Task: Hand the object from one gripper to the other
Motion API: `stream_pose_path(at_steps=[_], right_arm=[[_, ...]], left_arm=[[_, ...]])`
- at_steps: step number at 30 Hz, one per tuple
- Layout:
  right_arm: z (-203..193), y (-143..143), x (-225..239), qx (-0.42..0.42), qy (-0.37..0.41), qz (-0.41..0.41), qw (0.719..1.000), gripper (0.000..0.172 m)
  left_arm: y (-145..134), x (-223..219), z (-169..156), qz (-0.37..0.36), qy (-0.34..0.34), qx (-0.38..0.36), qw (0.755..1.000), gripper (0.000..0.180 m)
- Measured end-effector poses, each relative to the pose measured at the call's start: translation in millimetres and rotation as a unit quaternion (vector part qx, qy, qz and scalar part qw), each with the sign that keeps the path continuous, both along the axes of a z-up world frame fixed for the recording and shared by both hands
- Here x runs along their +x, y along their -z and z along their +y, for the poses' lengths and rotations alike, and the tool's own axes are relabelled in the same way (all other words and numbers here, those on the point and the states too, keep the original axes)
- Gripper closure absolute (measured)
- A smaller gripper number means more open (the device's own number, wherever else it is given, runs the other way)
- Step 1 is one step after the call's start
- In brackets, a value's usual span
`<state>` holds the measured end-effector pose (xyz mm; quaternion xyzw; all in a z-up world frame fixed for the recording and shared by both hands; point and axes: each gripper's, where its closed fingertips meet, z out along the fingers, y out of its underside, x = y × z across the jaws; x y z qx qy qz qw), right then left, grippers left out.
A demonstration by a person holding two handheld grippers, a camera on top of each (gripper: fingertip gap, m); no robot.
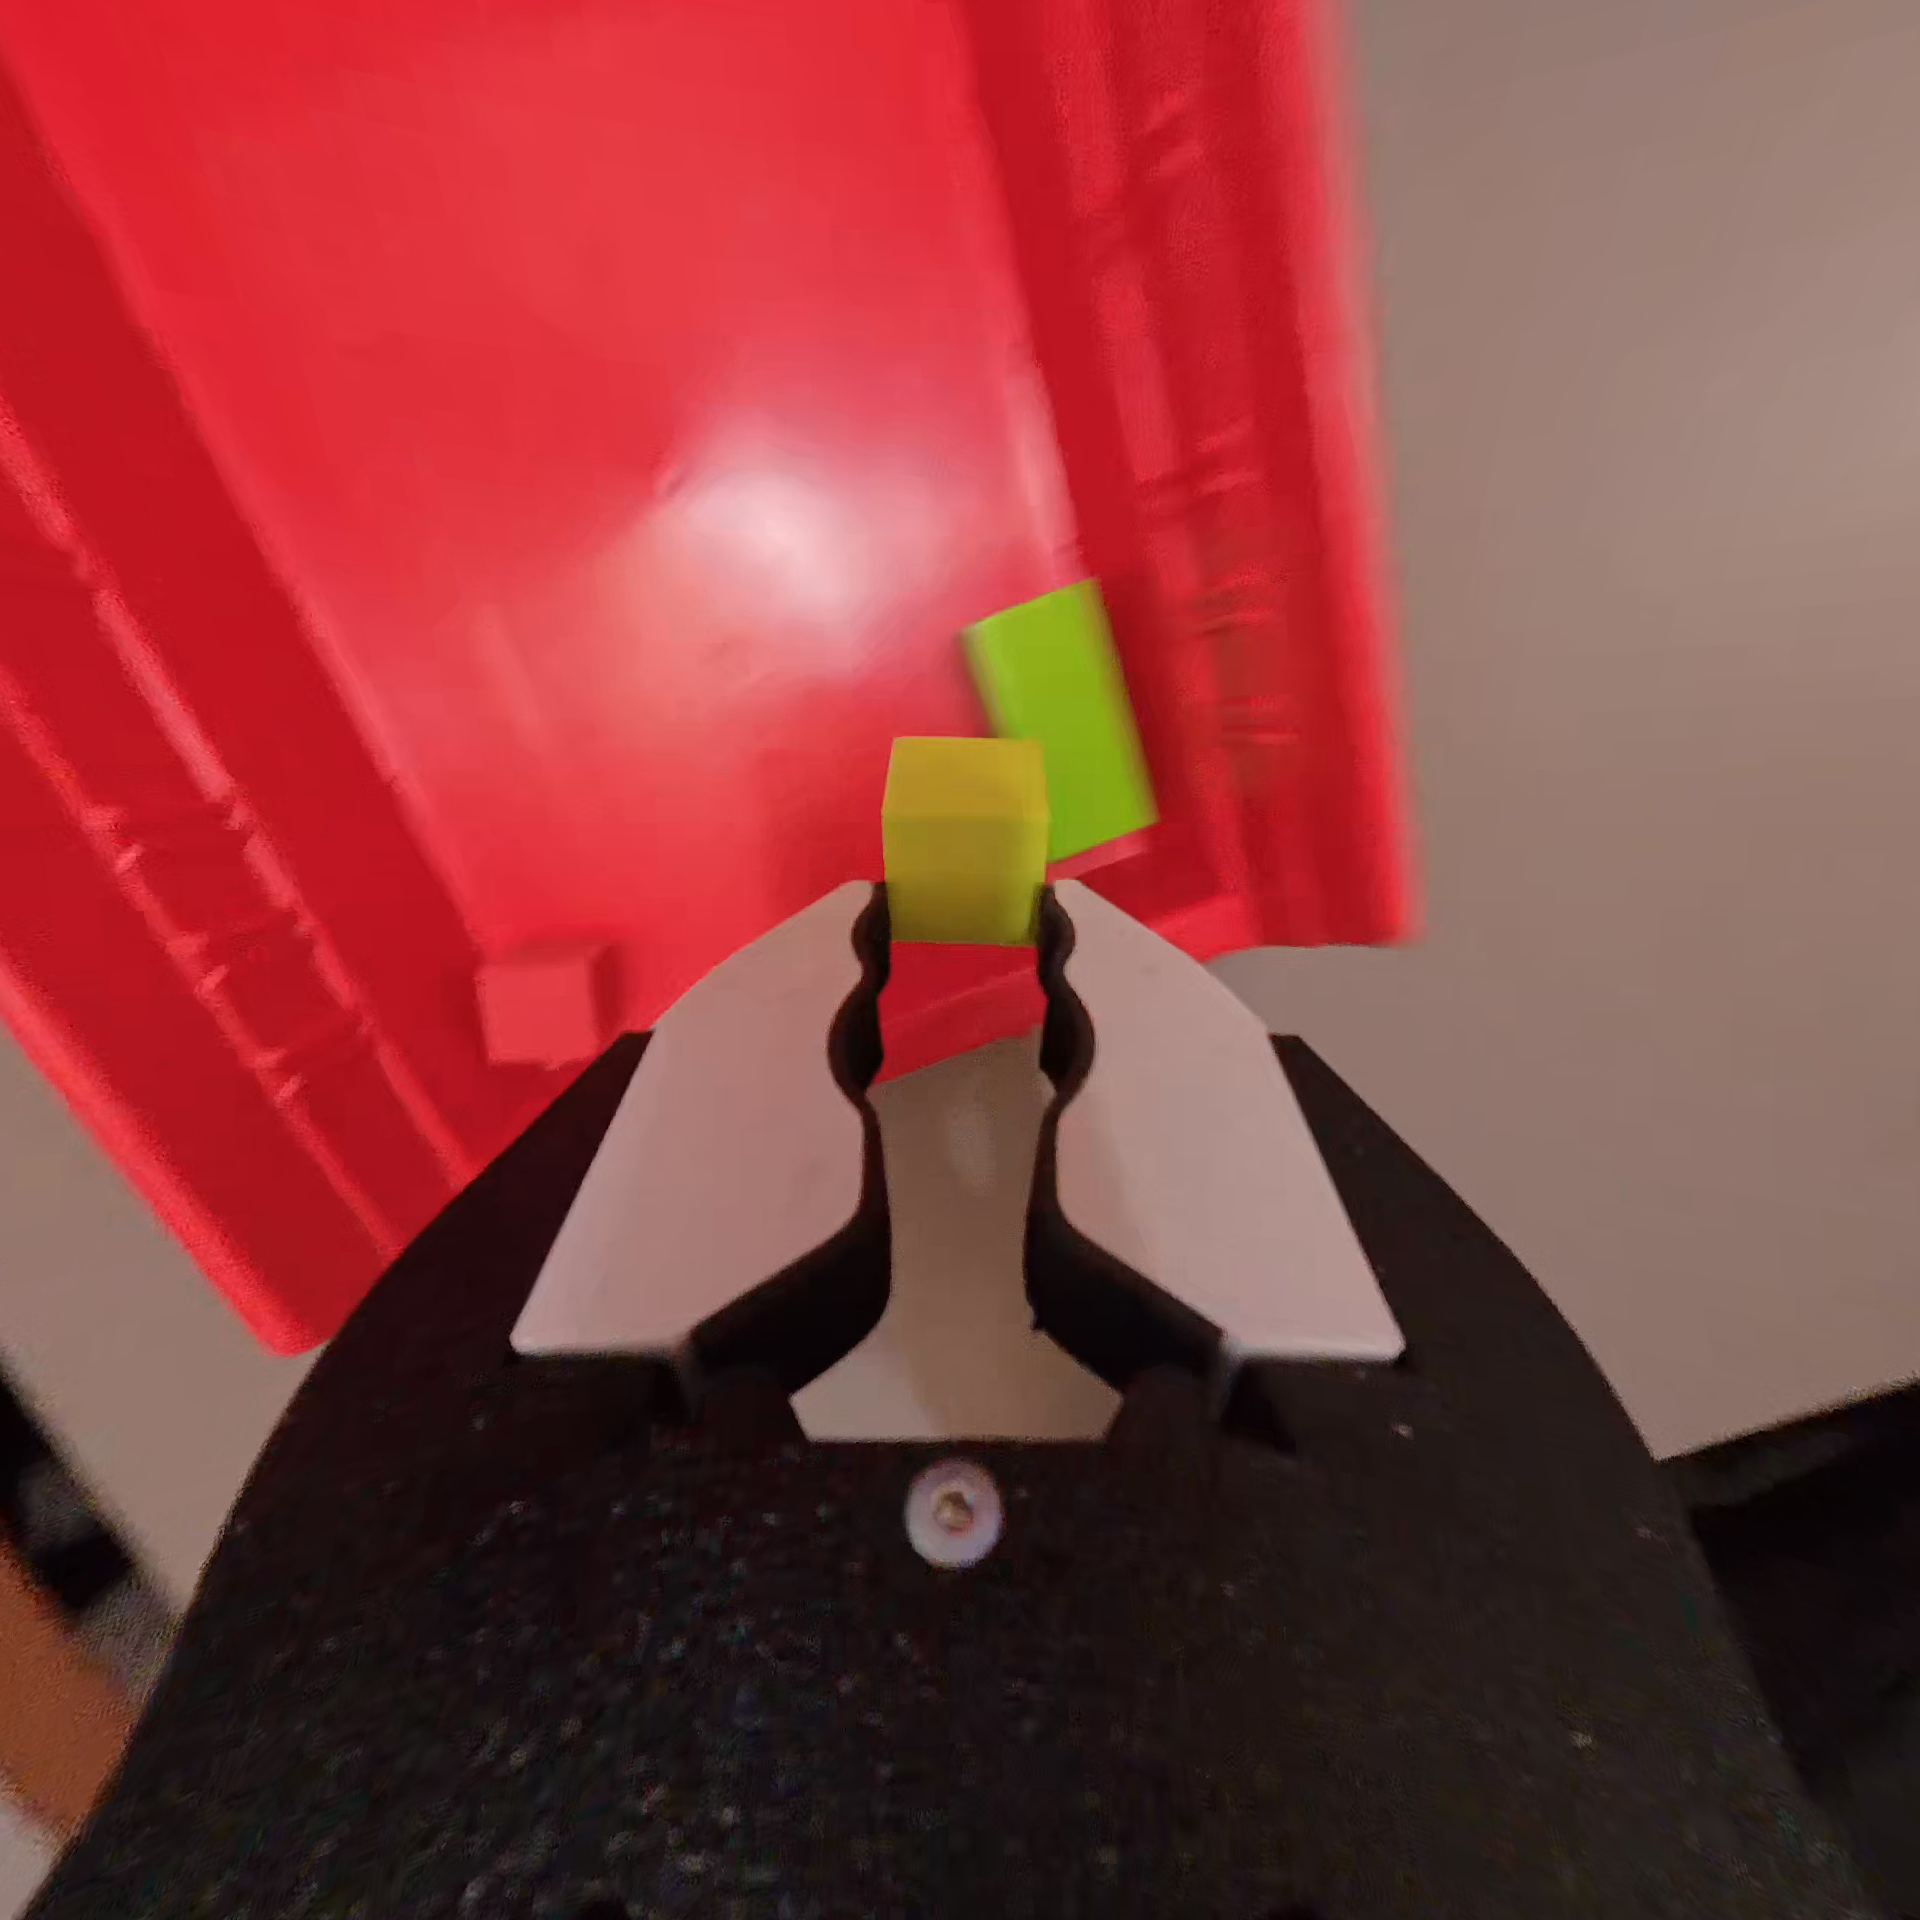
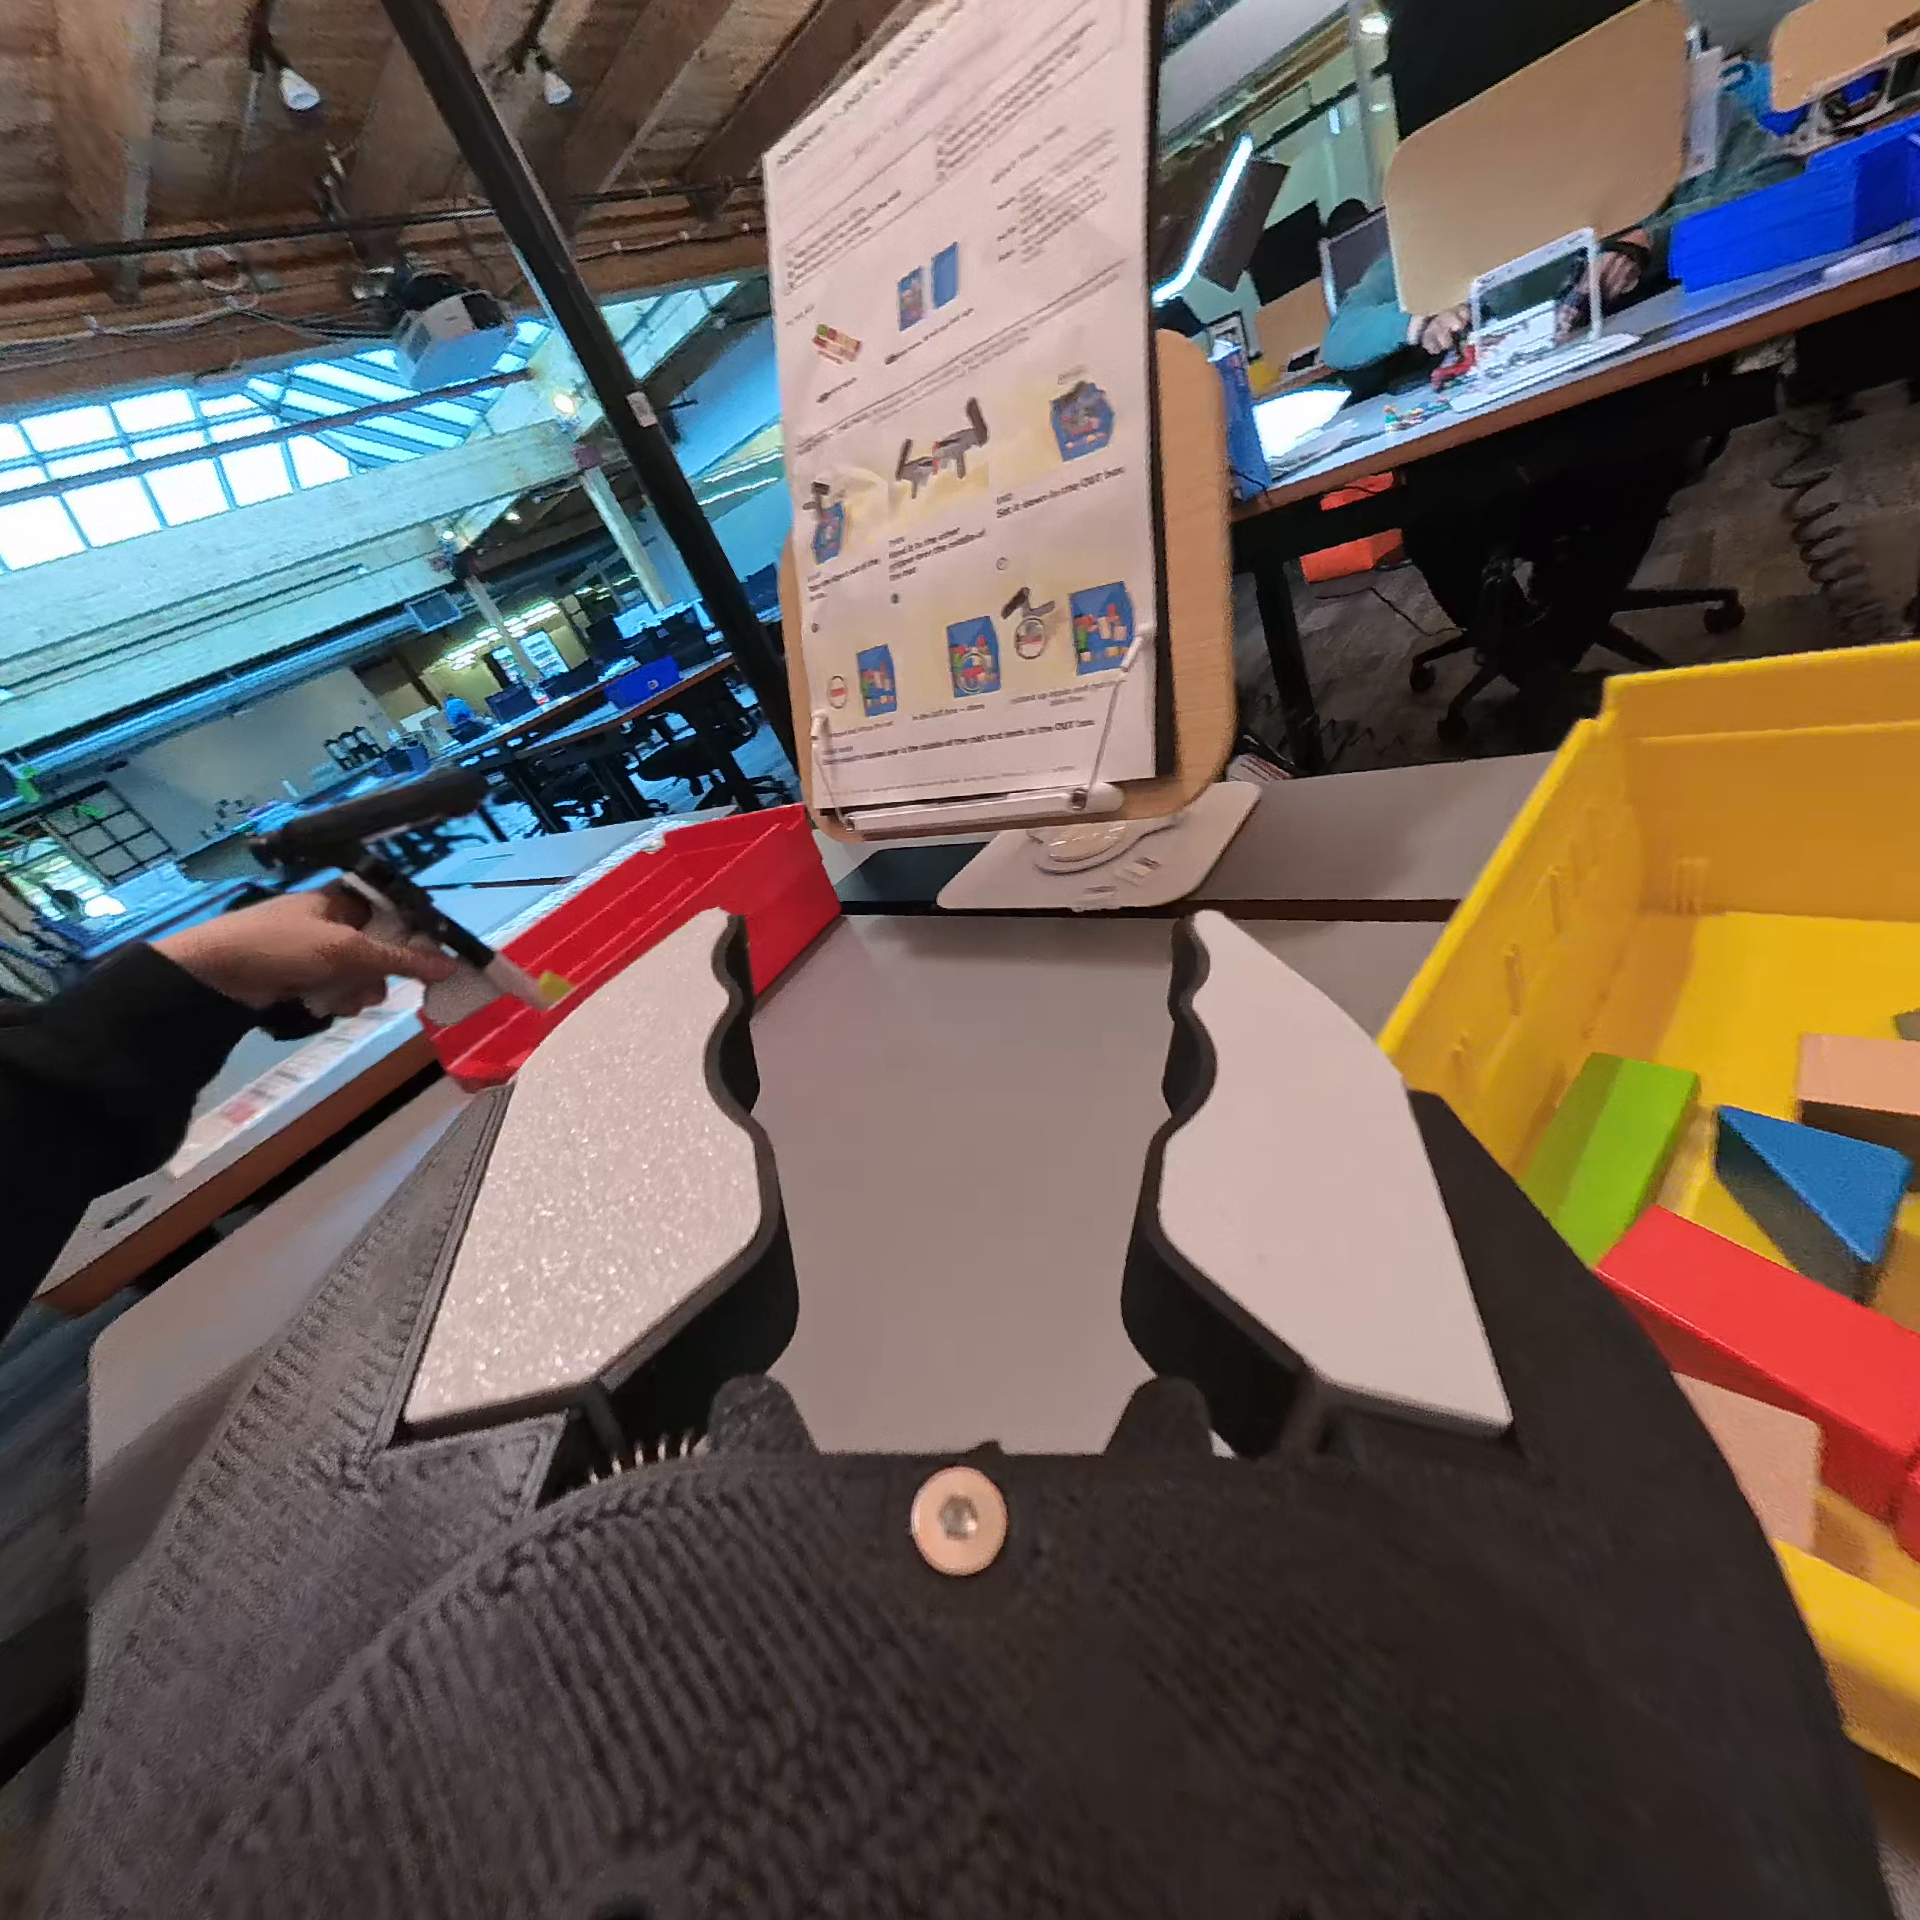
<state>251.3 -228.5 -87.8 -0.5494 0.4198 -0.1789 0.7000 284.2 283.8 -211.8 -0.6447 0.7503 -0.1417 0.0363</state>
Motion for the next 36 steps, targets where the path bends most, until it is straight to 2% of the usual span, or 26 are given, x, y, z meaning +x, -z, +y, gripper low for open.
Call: stream_pose_path(at_steps=[2, 5, 10, 14, 20, 22, 27, 33, 36], right_arm=[[12, -5, -4, 0.007, -0.025, -0.009, 1.0, 0.094], [41, -17, -17, 0.027, -0.089, -0.032, 0.995, 0.095], [98, -27, -42, 0.058, -0.201, -0.037, 0.977, 0.093], [139, -27, -69, 0.061, -0.295, -0.04, 0.953, 0.083], [165, -35, -104, 0.041, -0.38, -0.08, 0.92, 0.118], [165, -36, -106, 0.032, -0.38, -0.09, 0.92, 0.122], [163, -41, -112, 0.031, -0.389, -0.114, 0.914, 0.133], [167, -36, -112, 0.015, -0.39, -0.116, 0.914, 0.144], [161, -34, -101, -0.005, -0.356, -0.119, 0.927, 0.144]], left_arm=[[-34, 1, -33, -0.073, 0.051, -0.068, 0.994, 0.155], [-84, -10, -87, -0.173, 0.137, -0.146, 0.964, 0.155], [-142, -57, -191, -0.29, 0.297, -0.254, 0.874, 0.154], [-155, -98, -264, -0.326, 0.418, -0.293, 0.796, 0.154], [-156, -136, -326, -0.311, 0.501, -0.331, 0.736, 0.155], [-153, -143, -336, -0.308, 0.521, -0.33, 0.724, 0.155], [-146, -150, -349, -0.296, 0.536, -0.327, 0.72, 0.155], [-141, -148, -352, -0.287, 0.524, -0.338, 0.727, 0.155], [-137, -135, -350, -0.311, 0.496, -0.319, 0.745, 0.151]])
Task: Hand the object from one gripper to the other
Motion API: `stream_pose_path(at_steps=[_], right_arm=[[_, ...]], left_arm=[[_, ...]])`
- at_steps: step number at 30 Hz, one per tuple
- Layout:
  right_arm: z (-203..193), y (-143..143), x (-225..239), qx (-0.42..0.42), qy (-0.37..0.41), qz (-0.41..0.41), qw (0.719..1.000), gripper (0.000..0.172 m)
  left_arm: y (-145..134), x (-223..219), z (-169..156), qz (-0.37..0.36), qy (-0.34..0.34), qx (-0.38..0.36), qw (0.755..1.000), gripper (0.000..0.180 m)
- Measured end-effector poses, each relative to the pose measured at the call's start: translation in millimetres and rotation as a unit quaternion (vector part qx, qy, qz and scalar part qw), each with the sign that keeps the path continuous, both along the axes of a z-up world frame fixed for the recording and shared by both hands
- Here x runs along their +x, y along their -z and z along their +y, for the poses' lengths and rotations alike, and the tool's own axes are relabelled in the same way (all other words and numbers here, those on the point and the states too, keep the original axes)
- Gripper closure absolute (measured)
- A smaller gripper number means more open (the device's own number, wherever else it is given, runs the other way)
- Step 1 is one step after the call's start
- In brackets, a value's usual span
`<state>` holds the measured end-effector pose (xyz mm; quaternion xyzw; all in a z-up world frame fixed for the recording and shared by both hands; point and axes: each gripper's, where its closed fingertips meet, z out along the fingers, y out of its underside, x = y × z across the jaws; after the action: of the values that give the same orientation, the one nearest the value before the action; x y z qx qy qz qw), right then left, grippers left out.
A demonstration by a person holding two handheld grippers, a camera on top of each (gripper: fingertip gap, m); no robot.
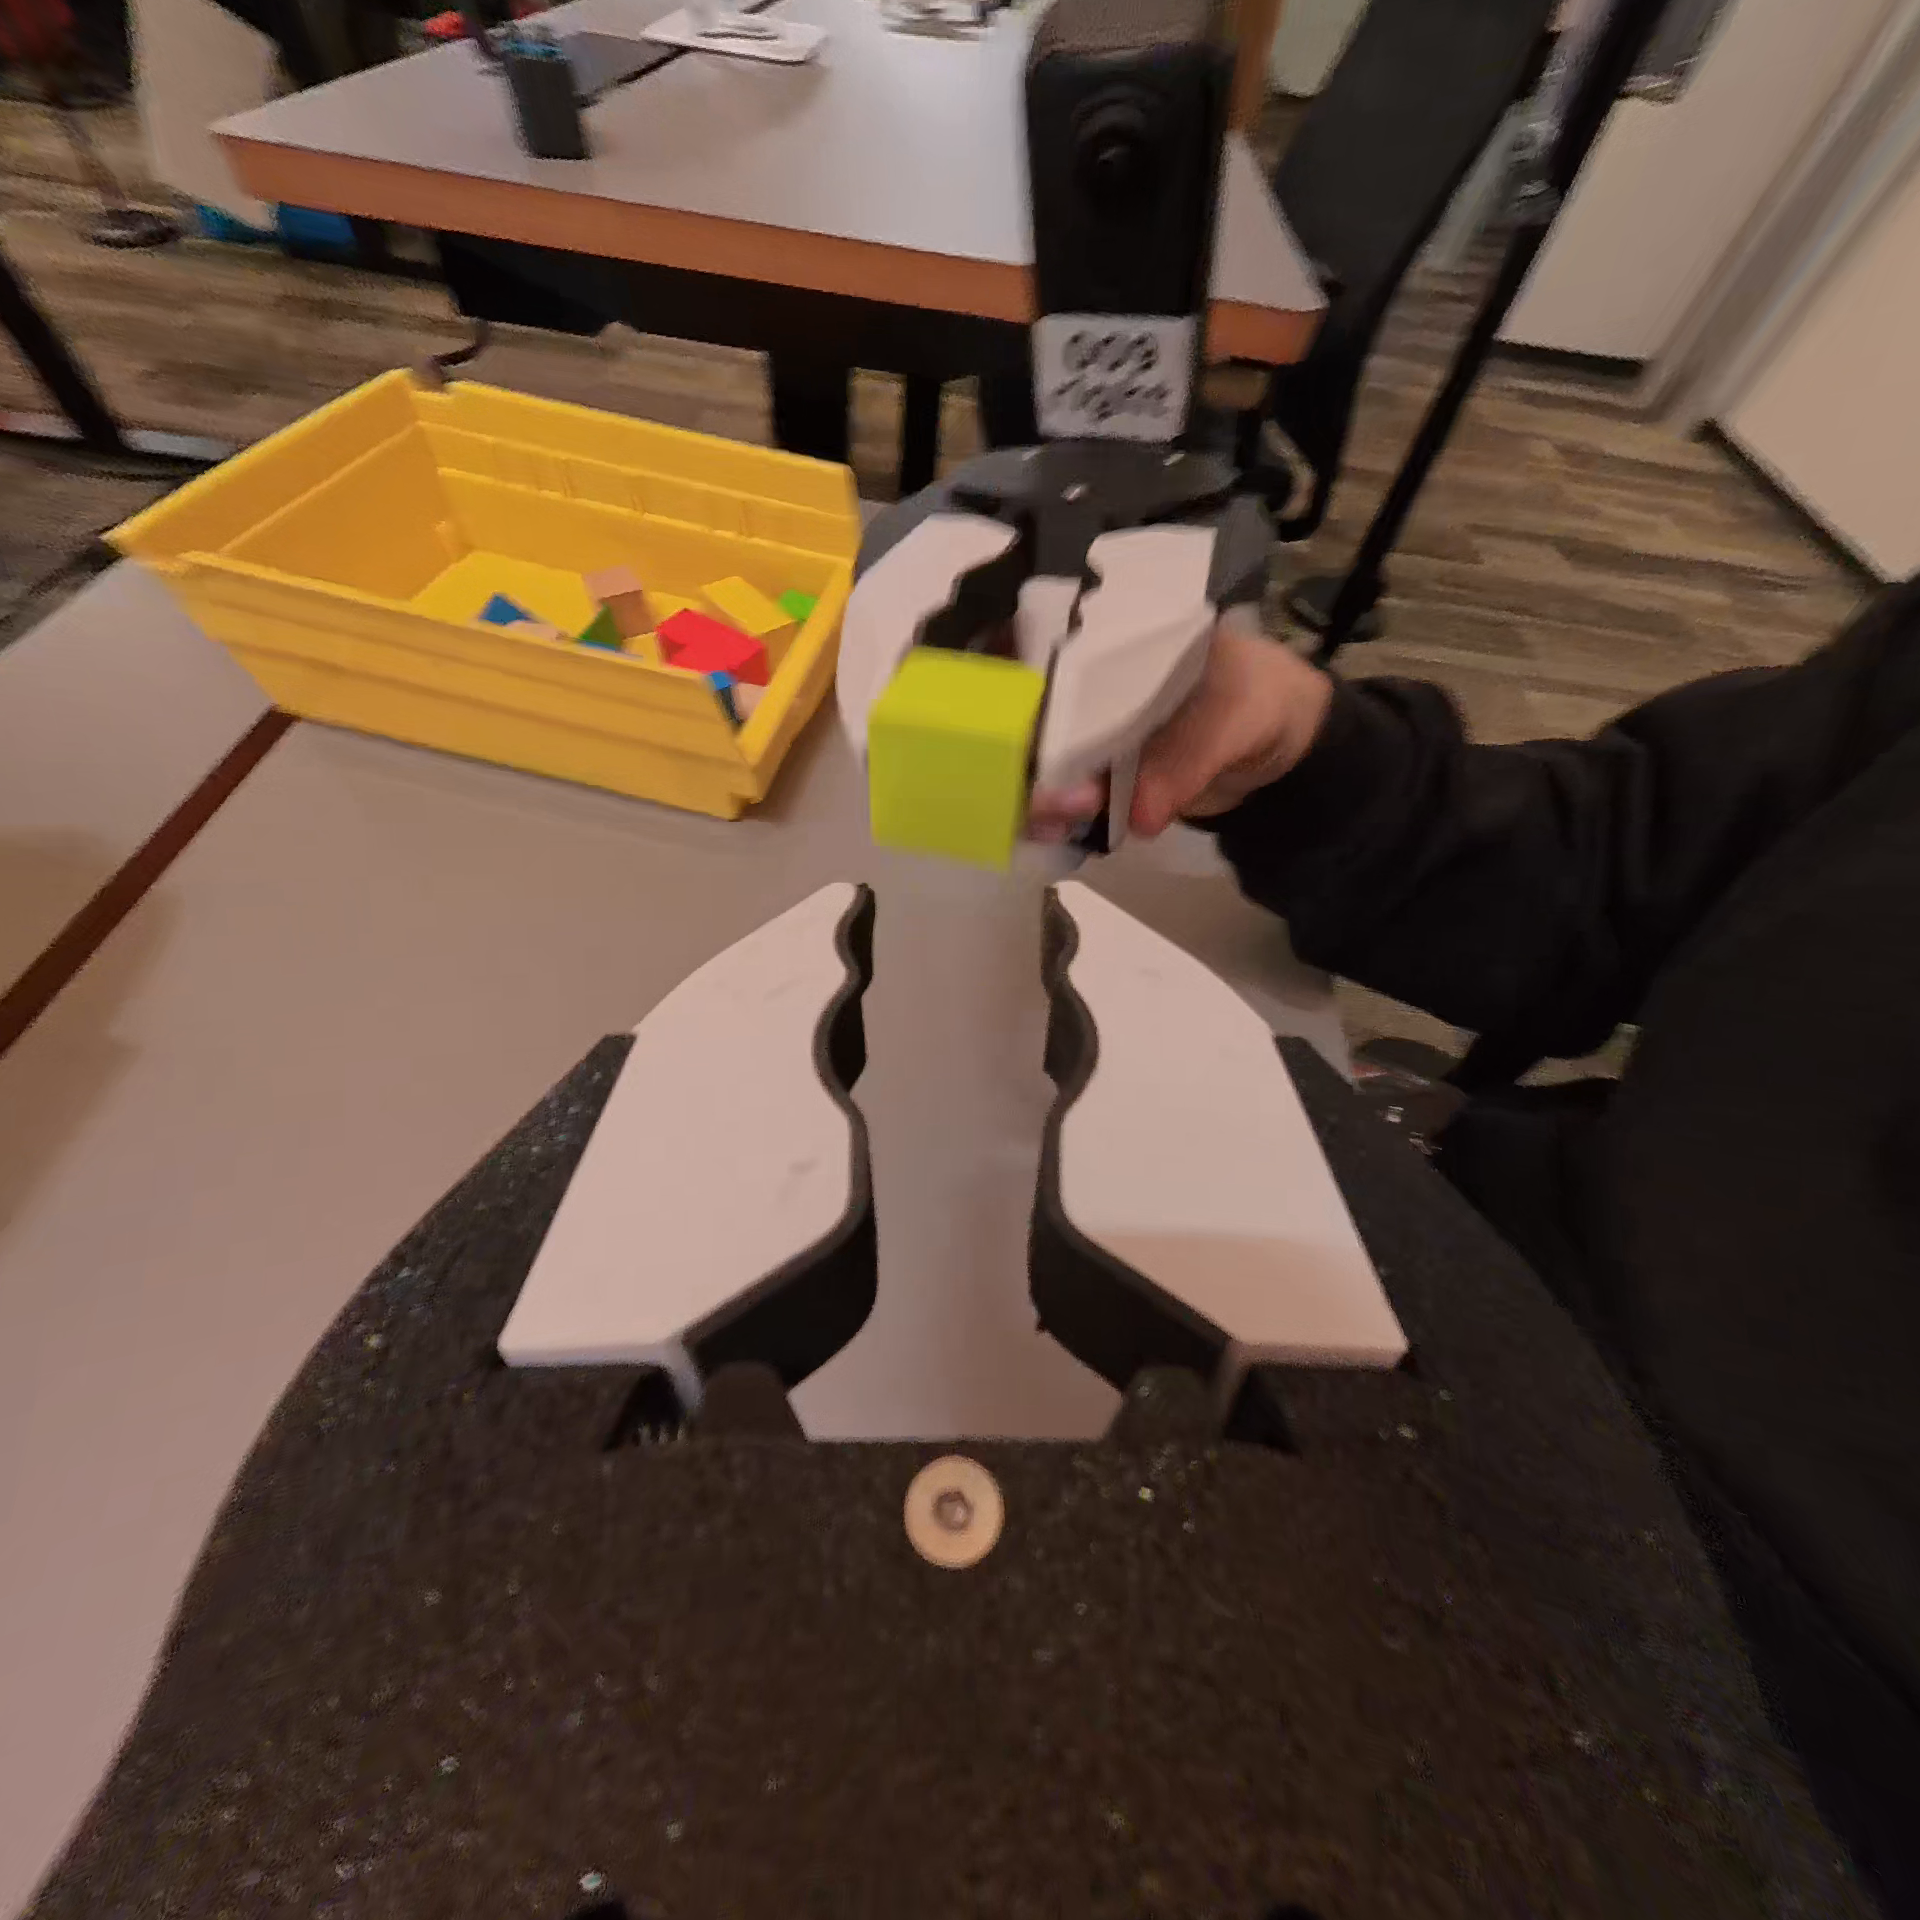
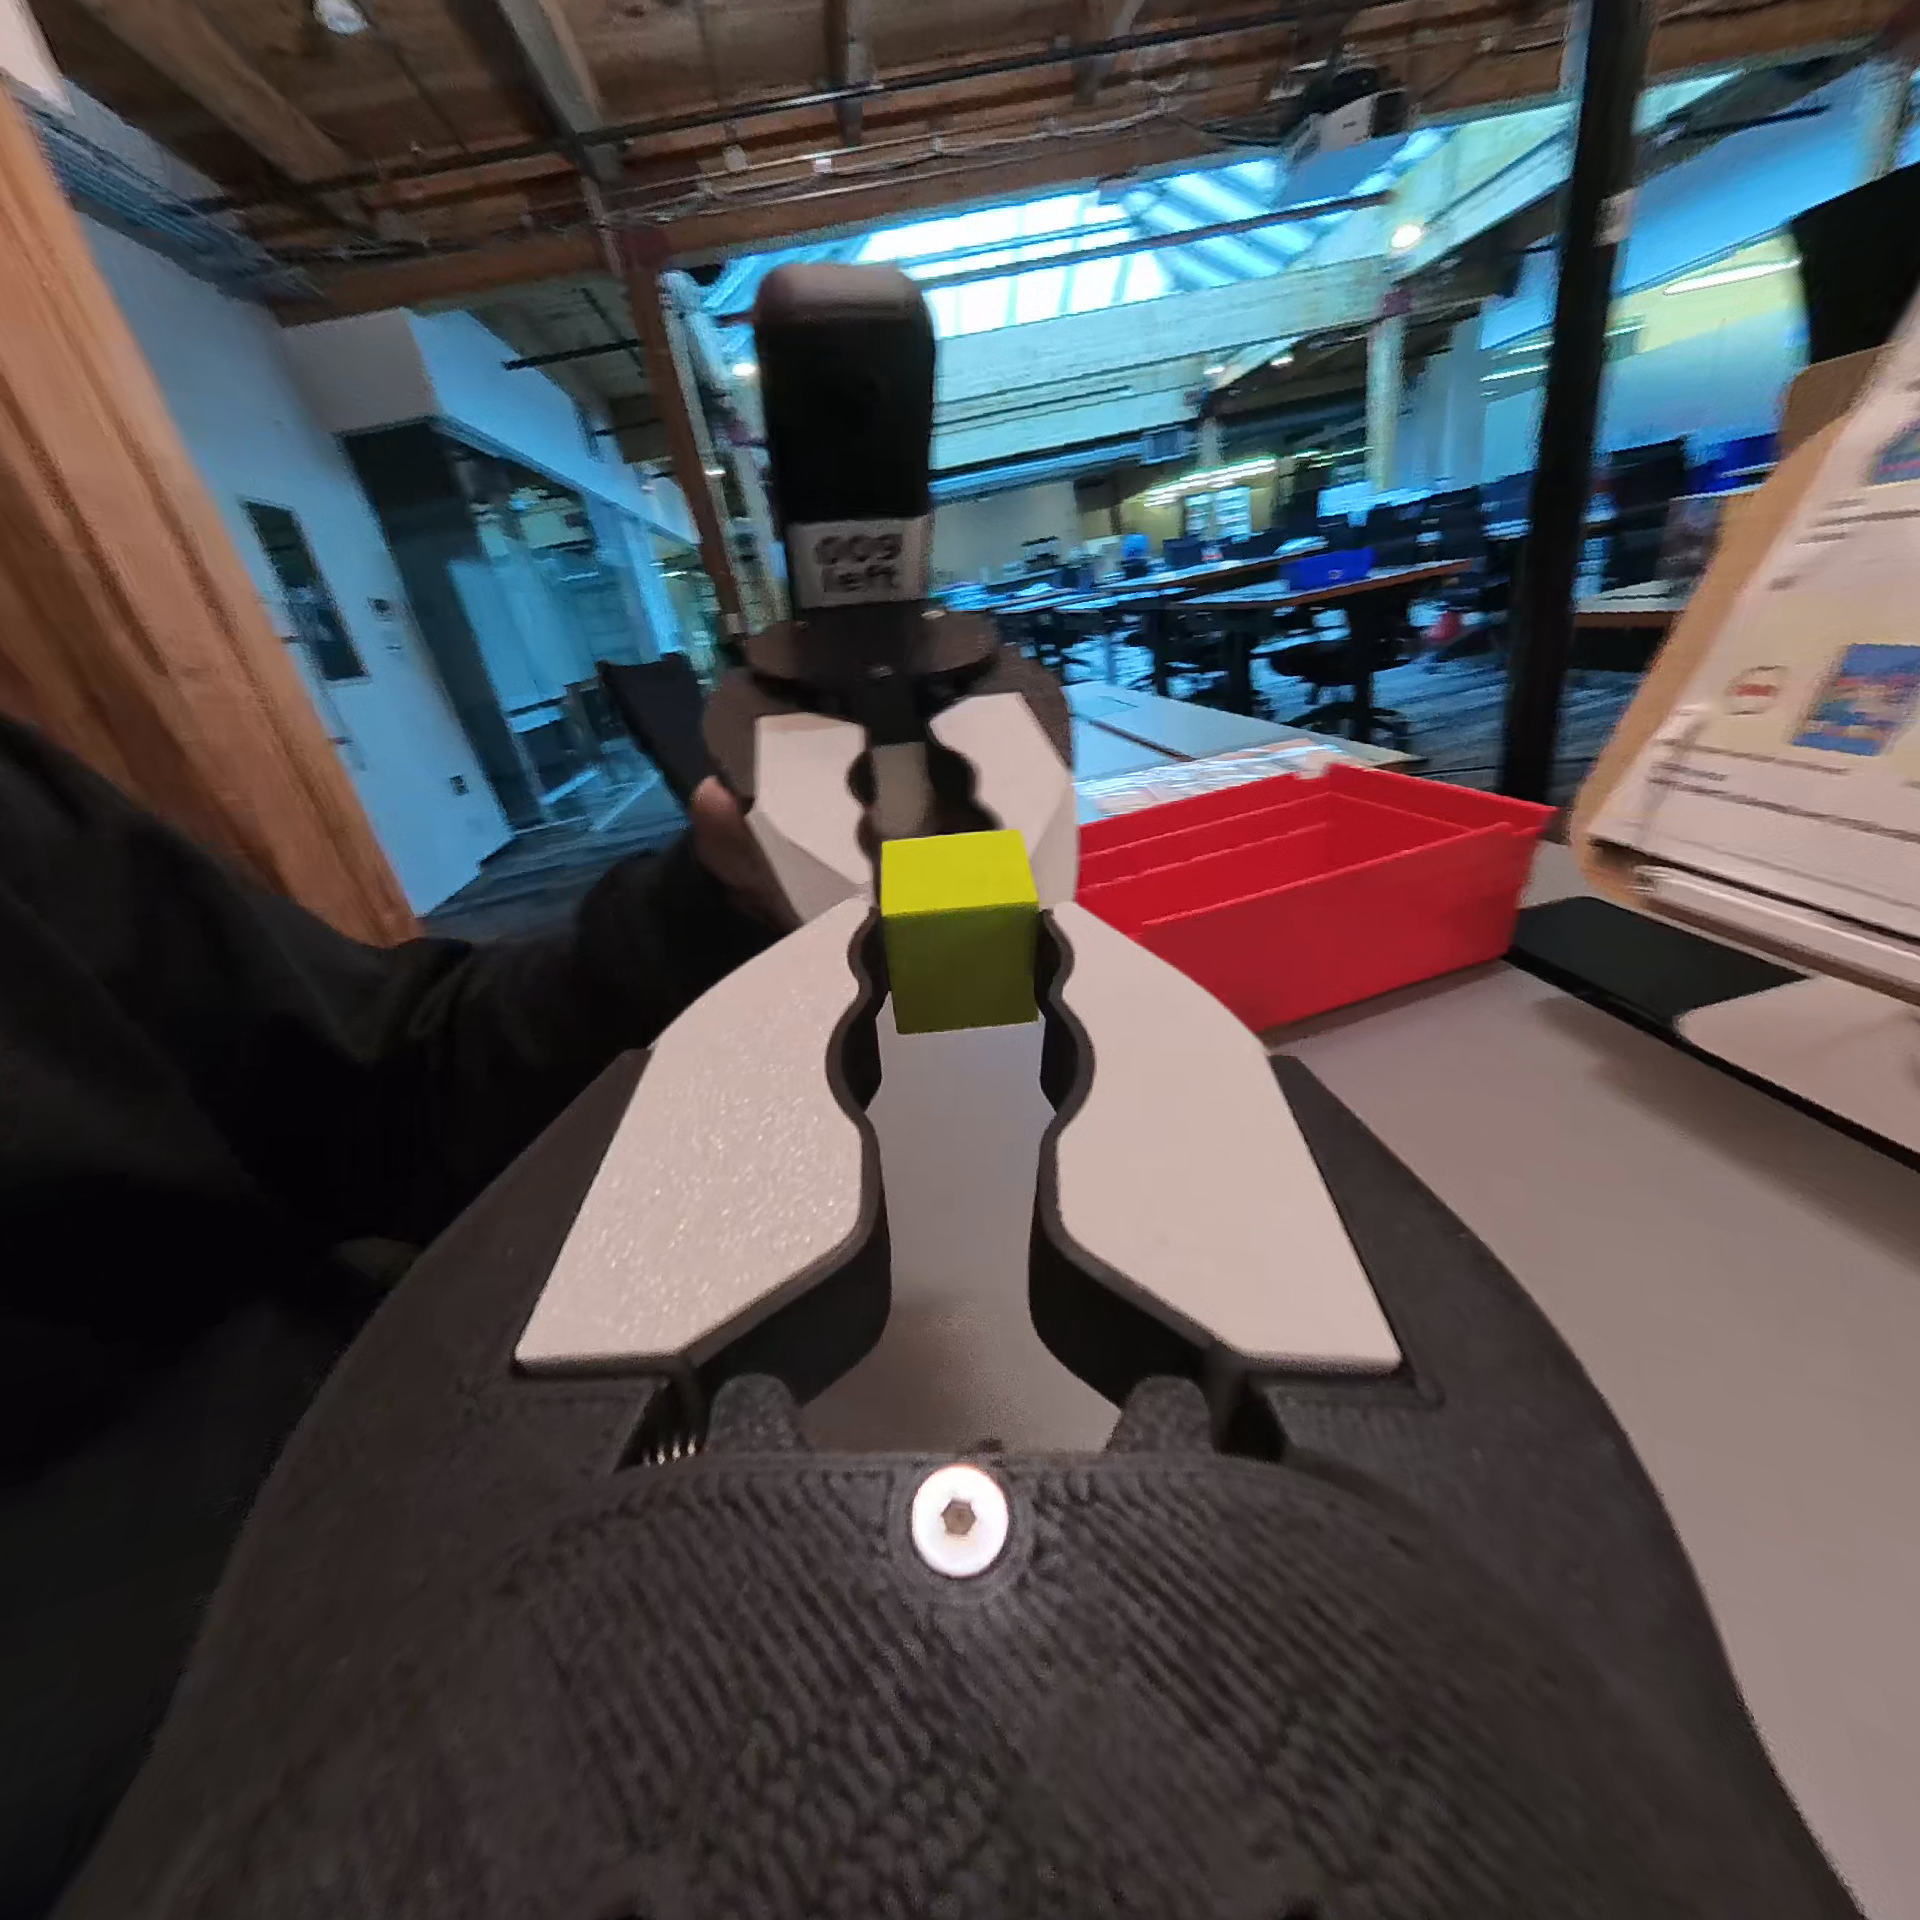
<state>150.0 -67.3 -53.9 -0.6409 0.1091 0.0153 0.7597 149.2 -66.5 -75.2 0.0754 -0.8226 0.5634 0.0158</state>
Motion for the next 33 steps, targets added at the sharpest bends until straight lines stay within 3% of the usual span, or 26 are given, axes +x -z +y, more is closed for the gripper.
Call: stream_pose_path(at_steps=[4, 7, 11, 14, 20, 24, 33], right_arm=[[-74, 4, 55, -0.012, 0.177, 0.037, 0.984, 0.144], [-179, 25, 94, -0.031, 0.369, 0.097, 0.924, 0.144], [-272, 63, 110, -0.042, 0.493, 0.159, 0.854, 0.144], [-286, 84, 120, -0.078, 0.524, 0.174, 0.83, 0.144], [-284, 123, 166, -0.233, 0.521, 0.205, 0.795, 0.144], [-293, 143, 195, -0.274, 0.517, 0.267, 0.766, 0.144], [-297, 185, 213, -0.303, 0.497, 0.348, 0.735, 0.143]], left_arm=[[10, 29, 23, -0.034, -0.109, 0.02, 0.993, 0.14], [14, 45, 49, -0.045, -0.181, 0.011, 0.982, 0.143], [24, 53, 74, -0.019, -0.211, -0.024, 0.977, 0.146], [31, 57, 89, 0.002, -0.225, -0.041, 0.974, 0.147], [40, 57, 111, 0.026, -0.234, -0.055, 0.97, 0.148], [39, 60, 127, 0.019, -0.251, -0.044, 0.967, 0.148], [42, 66, 158, 0.028, -0.275, -0.038, 0.96, 0.148]])
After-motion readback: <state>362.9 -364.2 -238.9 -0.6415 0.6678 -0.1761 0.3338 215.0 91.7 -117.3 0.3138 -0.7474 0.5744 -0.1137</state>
